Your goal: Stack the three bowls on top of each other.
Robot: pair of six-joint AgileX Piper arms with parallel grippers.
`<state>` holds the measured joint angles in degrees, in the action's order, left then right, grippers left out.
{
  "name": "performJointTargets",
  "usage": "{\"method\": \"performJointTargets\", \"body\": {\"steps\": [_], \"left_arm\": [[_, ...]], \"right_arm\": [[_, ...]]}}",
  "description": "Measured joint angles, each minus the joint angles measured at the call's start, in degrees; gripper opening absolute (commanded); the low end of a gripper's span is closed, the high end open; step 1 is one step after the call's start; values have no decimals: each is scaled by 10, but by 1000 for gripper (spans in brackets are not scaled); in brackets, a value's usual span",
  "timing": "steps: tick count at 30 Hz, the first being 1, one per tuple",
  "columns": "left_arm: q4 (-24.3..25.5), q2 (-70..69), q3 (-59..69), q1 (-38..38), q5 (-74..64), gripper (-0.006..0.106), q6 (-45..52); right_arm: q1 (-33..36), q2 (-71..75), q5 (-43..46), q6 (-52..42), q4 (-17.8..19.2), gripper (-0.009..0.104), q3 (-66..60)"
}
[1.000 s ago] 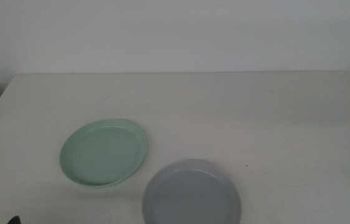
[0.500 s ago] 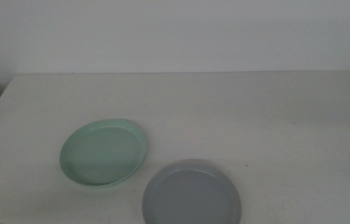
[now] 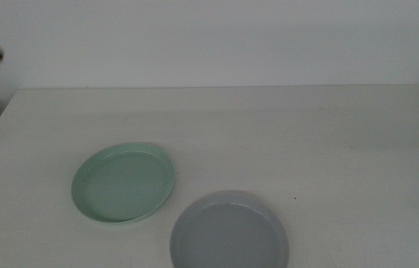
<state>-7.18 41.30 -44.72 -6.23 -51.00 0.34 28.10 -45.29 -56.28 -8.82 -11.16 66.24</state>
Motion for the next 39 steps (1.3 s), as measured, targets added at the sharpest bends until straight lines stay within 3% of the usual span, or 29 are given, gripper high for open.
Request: {"method": "performJointTargets", "body": {"steps": [5, 14, 22, 35, 39], "left_arm": [[-13, 99, -87, 0, -53, 86, 0], [-22, 207, -105, 0, -28, 86, 0], [-76, 320, -128, 0, 17, 84, 21], [-123, 585, -213, 0, 54, 83, 71], [-141, 639, -214, 0, 57, 78, 83]], "right_arm": [[0, 0, 0, 0, 0, 48, 0], [0, 0, 0, 0, 0, 48, 0], [0, 0, 0, 0, 0, 48, 0], [0, 0, 0, 0, 0, 48, 0], [0, 0, 0, 0, 0, 48, 0]]}}
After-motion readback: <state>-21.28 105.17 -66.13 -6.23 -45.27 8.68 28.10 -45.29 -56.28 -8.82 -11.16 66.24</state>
